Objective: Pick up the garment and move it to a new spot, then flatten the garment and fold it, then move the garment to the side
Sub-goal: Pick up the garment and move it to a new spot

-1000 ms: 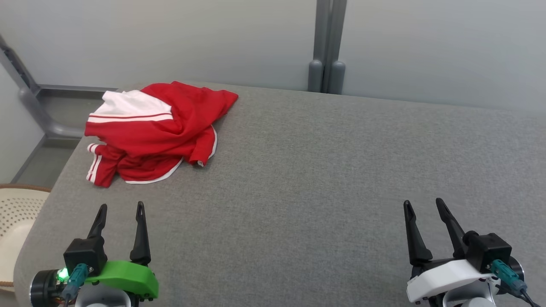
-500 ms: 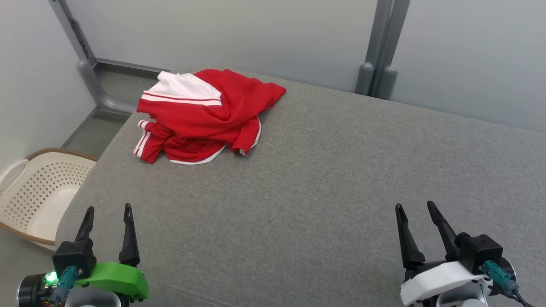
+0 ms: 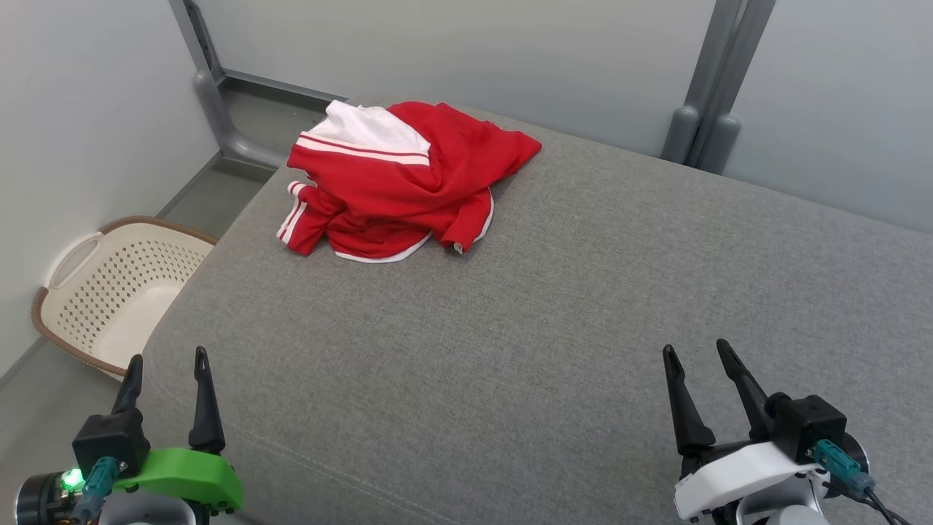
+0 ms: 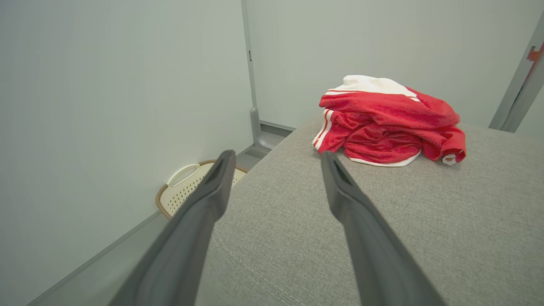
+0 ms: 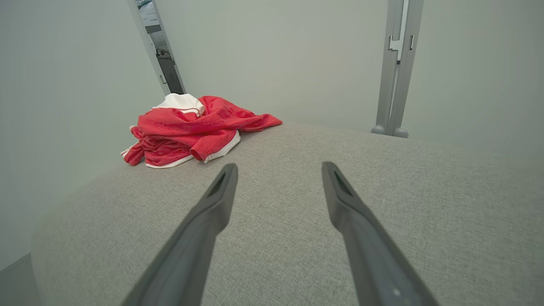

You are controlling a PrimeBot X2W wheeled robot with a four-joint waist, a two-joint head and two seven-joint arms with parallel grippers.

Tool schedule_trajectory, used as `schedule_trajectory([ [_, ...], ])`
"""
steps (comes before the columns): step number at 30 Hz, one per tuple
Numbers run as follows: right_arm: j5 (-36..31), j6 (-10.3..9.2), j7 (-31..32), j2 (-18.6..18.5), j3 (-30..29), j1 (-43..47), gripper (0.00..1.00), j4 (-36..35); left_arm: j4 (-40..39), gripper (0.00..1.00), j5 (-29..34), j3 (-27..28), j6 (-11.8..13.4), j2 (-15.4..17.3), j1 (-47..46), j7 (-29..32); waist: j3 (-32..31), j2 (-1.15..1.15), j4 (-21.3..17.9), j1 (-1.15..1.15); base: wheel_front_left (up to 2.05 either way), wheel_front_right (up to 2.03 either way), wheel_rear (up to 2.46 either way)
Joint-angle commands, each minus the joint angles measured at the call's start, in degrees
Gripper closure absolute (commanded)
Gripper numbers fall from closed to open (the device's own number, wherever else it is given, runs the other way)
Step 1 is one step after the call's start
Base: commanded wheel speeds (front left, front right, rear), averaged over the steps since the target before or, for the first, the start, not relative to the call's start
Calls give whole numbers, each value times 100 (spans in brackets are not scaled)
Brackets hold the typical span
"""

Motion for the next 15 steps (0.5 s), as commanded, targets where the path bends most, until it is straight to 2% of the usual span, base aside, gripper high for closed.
schedule_trajectory([
  [1,45,0,-34,-24,5,-49,0,21,-25,0,5,-12,29,-14,61,-30,24,0,38,0,0,0,0],
  [15,-27,0,16,-24,21,-123,0,16,10,0,-83,-36,125,-30,-8,-69,122,0,8,0,0,0,0],
])
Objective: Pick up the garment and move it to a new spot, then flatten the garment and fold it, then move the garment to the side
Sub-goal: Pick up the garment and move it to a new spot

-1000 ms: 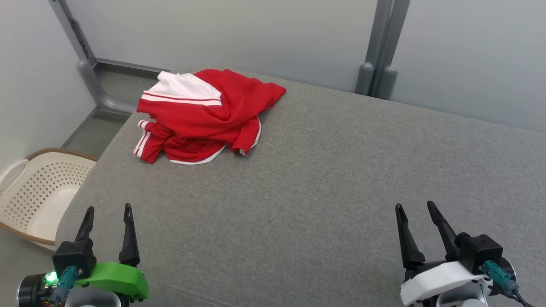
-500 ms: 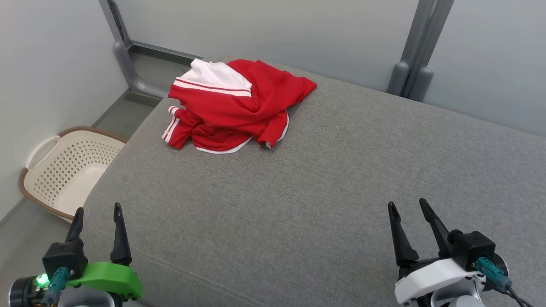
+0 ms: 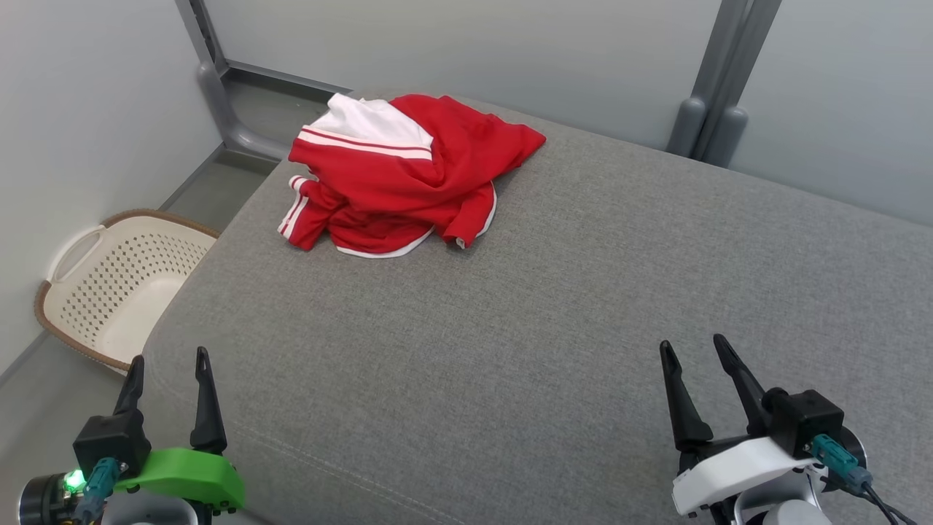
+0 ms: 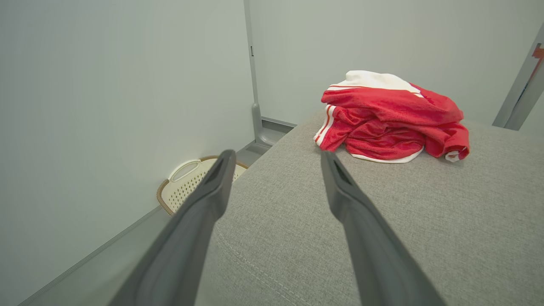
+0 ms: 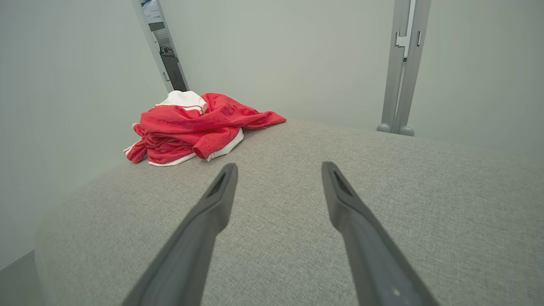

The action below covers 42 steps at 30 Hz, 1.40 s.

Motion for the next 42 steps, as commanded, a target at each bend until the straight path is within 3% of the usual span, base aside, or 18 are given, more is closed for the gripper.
schedule_trajectory([
  [1,-15,0,15,-24,-18,-63,0,-12,-30,0,-19,-29,45,-23,-39,-18,48,0,-52,0,0,0,0],
  [12,-124,-1,123,-137,-115,-258,0,-188,177,0,-176,7,-247,239,-963,-41,588,0,-632,0,0,0,0],
  [26,-247,-1,124,-294,-506,-862,0,-519,474,0,-287,157,-594,858,-3350,169,1876,0,-2074,0,0,0,0],
  [34,-278,-1,43,-340,-797,-1041,0,-629,986,0,-403,153,-742,1195,-4580,665,2376,0,-2643,0,0,0,0],
  [42,-253,-1,12,-375,-880,-1166,0,-687,2070,0,-507,78,-820,1421,-5350,1296,2641,0,-2893,0,0,0,0],
])
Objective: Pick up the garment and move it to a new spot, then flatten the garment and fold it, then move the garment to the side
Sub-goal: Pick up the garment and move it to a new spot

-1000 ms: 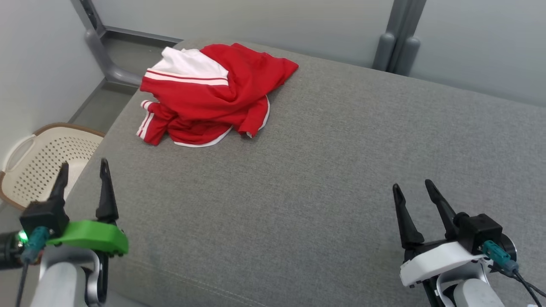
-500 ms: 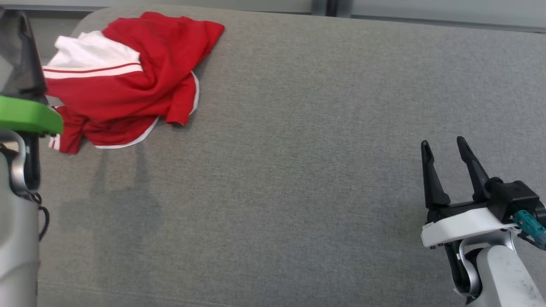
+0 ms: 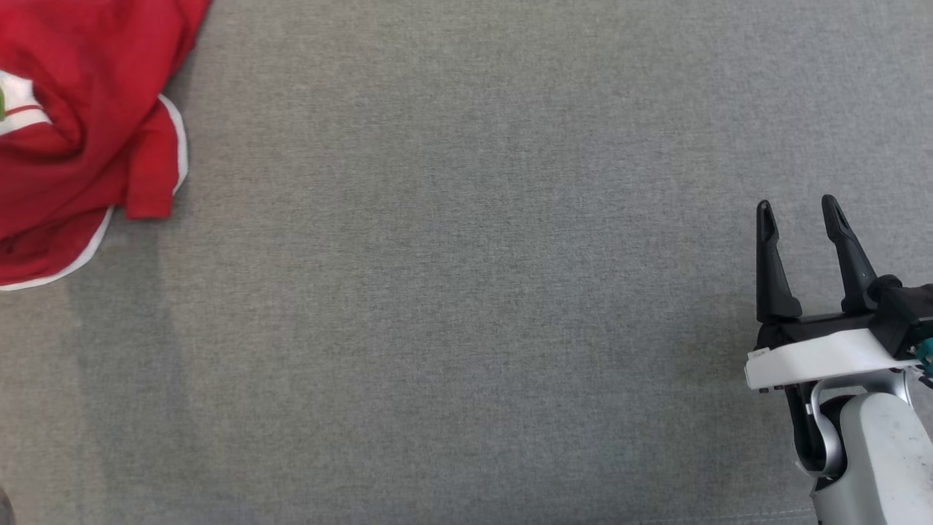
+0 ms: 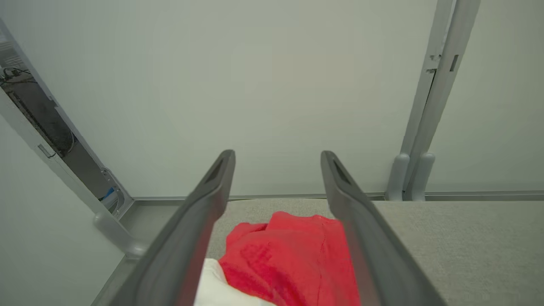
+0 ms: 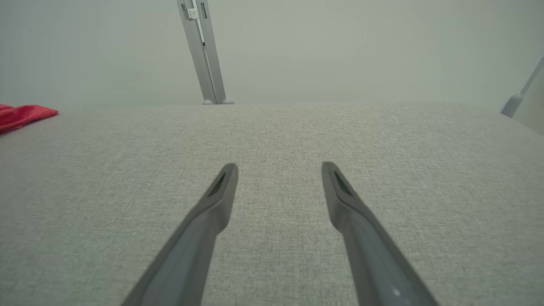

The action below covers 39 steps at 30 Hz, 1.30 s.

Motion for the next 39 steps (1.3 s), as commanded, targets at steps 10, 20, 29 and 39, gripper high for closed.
schedule_trajectory([
  [10,-25,-4,-57,-15,-32,-126,0,62,1691,0,-306,-18,-51,203,-387,1261,242,0,-414,-1,0,0,0],
  [20,-36,-4,-73,38,17,-137,0,87,2532,0,-488,-40,26,92,-250,1943,230,0,-497,-1,0,0,0],
  [29,25,-4,-97,77,48,-159,0,181,2570,100,-414,-116,83,200,-218,1461,117,0,-590,-1,0,0,0],
  [39,102,-4,-118,139,99,-49,0,358,2353,100,-324,-237,3,295,-382,480,-366,0,-490,-1,0,0,0],
])
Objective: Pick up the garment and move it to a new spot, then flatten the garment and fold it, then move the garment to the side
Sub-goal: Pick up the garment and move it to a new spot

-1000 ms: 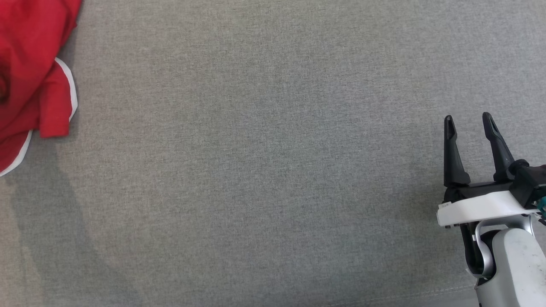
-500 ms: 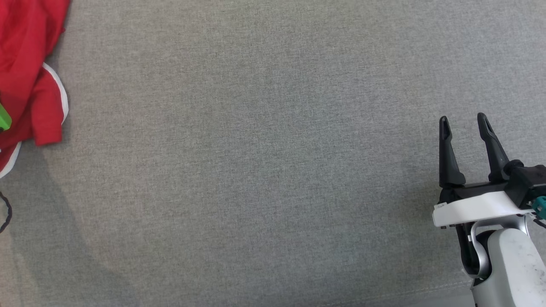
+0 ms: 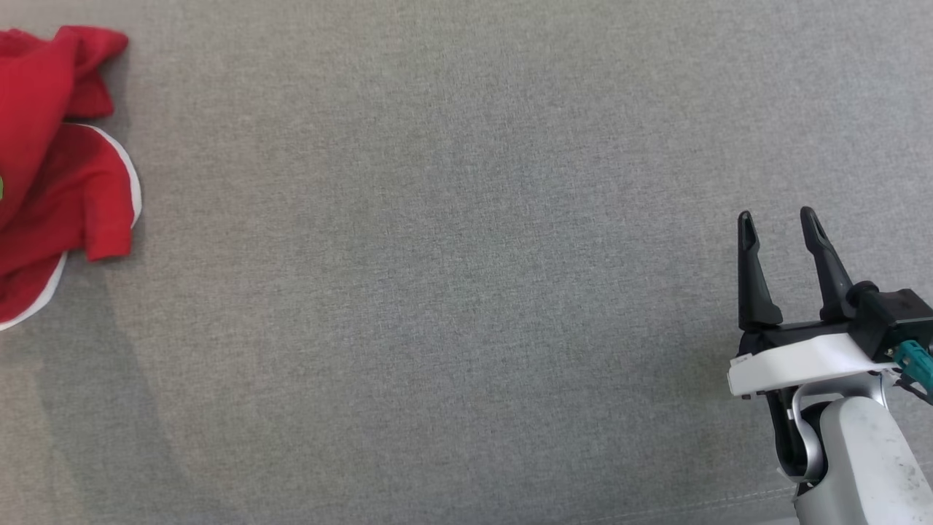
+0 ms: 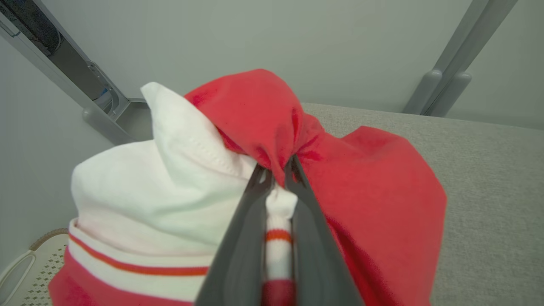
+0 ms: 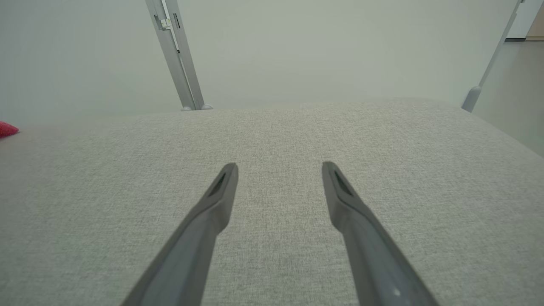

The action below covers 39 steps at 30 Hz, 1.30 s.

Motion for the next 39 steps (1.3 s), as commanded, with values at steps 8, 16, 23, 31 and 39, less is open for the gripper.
schedule_trajectory([
  [8,40,-4,-50,60,64,164,0,178,-451,100,149,-220,-121,4,-390,-654,-634,0,137,0,0,0,0],
  [16,113,-4,-62,125,105,275,0,320,-1287,100,209,-533,-228,-177,-648,-802,-1024,0,-20,0,0,0,0],
  [23,184,-4,-54,170,160,313,0,357,-2330,100,173,-853,-274,-381,-641,-619,-1167,0,-396,0,0,0,0],
  [31,251,-3,-55,200,107,374,0,348,-3441,100,-20,-1221,-305,-726,-526,-456,-1139,0,-967,0,0,0,0],
  [39,373,-4,-55,211,145,351,0,341,-3937,100,-178,-1548,-163,-1296,-62,-470,-1018,0,-1439,0,0,0,0],
])
